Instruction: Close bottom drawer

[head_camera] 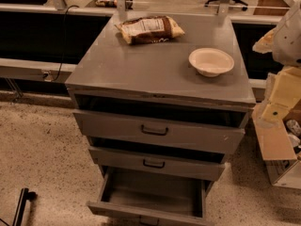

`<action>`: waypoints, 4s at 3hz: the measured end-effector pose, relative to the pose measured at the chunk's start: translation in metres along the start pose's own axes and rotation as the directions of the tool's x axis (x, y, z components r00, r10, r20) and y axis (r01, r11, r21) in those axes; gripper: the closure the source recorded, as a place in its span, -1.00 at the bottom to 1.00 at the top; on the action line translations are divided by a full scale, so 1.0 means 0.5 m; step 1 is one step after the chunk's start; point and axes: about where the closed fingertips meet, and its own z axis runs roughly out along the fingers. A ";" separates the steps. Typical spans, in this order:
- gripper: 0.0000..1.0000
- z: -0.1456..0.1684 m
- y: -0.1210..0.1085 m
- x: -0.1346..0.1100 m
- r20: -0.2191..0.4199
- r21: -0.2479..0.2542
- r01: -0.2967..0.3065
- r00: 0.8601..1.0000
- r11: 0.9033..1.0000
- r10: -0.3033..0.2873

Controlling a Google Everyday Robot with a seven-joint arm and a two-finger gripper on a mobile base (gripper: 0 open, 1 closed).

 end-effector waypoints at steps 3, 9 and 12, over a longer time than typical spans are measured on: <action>-1.00 0.159 0.093 -0.035 0.108 -0.025 0.054 0.993 0.998 -0.051; -1.00 0.804 0.383 0.019 0.475 -0.239 0.099 0.879 0.966 0.028; -1.00 0.941 0.363 0.092 0.504 0.005 0.067 0.862 0.998 -0.061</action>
Offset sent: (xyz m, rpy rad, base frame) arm 0.0280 0.0405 -0.1966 0.1254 0.0615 0.0598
